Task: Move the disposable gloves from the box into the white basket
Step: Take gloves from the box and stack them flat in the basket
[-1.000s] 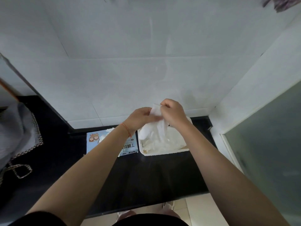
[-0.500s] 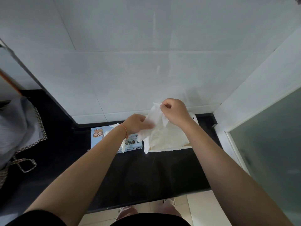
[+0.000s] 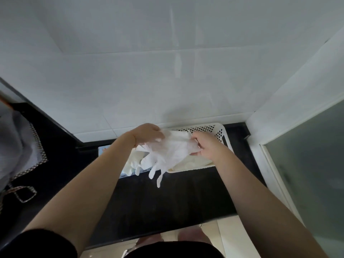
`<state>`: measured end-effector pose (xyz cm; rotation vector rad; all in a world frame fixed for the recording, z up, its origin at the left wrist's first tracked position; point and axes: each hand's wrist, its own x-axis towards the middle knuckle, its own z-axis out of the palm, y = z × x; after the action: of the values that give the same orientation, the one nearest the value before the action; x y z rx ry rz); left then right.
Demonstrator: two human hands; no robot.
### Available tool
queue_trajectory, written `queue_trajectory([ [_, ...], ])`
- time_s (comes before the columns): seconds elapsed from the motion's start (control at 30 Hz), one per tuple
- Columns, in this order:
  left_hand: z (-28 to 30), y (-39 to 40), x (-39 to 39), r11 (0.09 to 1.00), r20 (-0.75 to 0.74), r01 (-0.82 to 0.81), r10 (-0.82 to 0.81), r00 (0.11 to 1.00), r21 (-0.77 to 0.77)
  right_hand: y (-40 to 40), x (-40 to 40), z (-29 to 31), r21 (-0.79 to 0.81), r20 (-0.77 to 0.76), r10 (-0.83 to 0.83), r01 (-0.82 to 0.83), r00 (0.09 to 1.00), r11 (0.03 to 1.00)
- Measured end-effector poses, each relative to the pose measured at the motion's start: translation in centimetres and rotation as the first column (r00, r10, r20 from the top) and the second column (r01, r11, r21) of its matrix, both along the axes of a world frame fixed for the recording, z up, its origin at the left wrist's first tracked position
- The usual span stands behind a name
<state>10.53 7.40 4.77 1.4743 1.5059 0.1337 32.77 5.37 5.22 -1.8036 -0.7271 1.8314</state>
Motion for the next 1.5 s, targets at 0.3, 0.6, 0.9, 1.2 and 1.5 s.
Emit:
queue_trajectory([
  [0.3, -6.4, 2.4, 8.4, 0.944, -0.373, 0.281, -0.202, 0.906, 0.173, 0.9, 6.2, -7.1, 0.135, 0.526, 0.171, -0.280, 0.833, 0.950],
  [0.6, -9.0, 4.0, 13.6, 0.925, -0.565, 0.367, -0.251, 0.786, 0.099, 2.5, 10.2, -10.5, 0.133, 0.741, 0.358, -0.647, 0.568, 0.751],
  [0.9, -9.3, 1.4, 14.9, 0.802, -0.707, 0.464, -0.076, 0.703, 0.375, 2.9, 10.0, -11.6, 0.055, 0.807, 0.410, -0.745, 0.425, 0.664],
  [1.2, -8.8, 0.0, 14.0, 0.891, -0.589, 0.401, -0.445, 0.675, -0.214, 3.7, 10.0, -10.3, -0.074, 0.847, 0.483, -0.851, 0.222, 0.521],
  [1.5, -8.4, -0.6, 13.5, 0.868, -0.577, 0.422, -0.492, 0.652, -0.263, 3.5, 9.8, -8.6, -0.240, 0.880, 0.473, -0.897, -0.039, 0.371],
])
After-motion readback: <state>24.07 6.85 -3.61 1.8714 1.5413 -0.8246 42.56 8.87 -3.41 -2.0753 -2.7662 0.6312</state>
